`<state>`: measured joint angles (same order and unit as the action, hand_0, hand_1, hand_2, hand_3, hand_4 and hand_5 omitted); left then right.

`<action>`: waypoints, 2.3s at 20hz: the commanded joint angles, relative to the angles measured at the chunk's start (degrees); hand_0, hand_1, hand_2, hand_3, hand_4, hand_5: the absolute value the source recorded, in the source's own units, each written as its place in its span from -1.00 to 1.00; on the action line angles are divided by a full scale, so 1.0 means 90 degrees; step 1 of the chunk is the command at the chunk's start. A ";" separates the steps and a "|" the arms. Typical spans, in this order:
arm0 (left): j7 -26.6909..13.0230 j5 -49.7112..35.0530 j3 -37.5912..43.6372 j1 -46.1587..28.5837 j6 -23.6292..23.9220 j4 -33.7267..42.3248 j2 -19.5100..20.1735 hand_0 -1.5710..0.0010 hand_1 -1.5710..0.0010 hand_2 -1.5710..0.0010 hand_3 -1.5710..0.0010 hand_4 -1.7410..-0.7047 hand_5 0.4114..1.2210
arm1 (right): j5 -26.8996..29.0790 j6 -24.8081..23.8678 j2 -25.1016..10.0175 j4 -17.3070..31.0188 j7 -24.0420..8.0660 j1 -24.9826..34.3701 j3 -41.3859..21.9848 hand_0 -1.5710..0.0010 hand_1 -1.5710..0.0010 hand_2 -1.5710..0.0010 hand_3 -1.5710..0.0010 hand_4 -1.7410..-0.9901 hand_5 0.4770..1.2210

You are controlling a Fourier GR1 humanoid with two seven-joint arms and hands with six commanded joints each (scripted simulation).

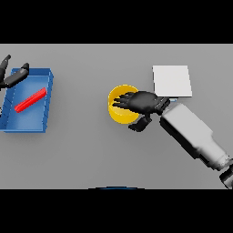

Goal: Pick up the red beaker and tilt it to pour out 1 green nut into yellow bowl. Pick up the yellow bowl and place it on the metallic measuring scale.

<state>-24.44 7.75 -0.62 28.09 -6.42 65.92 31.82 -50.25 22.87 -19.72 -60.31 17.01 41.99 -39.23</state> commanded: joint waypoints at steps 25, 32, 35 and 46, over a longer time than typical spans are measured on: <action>-0.0005 0.0079 -0.0060 -0.0008 -0.0004 0.0073 0.0046 1.00 1.00 1.00 1.00 0.87 -0.27 | 0.0384 0.0747 -0.0275 -0.0501 -0.0150 0.0166 0.0095 -0.96 -0.96 -0.84 -0.48 -0.97 0.98; 0.0012 -0.0064 0.0016 0.0099 -0.0114 -0.0054 0.0024 1.00 1.00 1.00 1.00 0.83 -0.28 | 0.0589 0.1207 -0.0639 -0.1480 -0.0909 0.0005 0.0381 -0.99 -0.99 -0.87 -0.52 -0.99 0.99; 0.0064 -0.0068 0.0025 0.0085 -0.0125 -0.0032 0.0058 1.00 1.00 1.00 1.00 0.82 -0.28 | 0.0683 0.1332 -0.0742 -0.1957 -0.1367 -0.0170 0.0608 -0.93 -1.00 -0.93 -0.50 -1.00 1.00; -0.0406 -0.0198 0.0055 -0.0064 -0.0030 0.0381 -0.0012 1.00 1.00 1.00 1.00 0.72 -0.15 | 0.0520 0.0244 -0.1294 -0.0569 -0.1254 0.0350 0.1292 -0.99 -1.00 -0.98 -0.47 -1.00 1.00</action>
<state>-28.07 5.97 -0.12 27.53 -6.69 69.35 31.72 -45.55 25.07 -31.39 -65.42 5.63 45.14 -27.60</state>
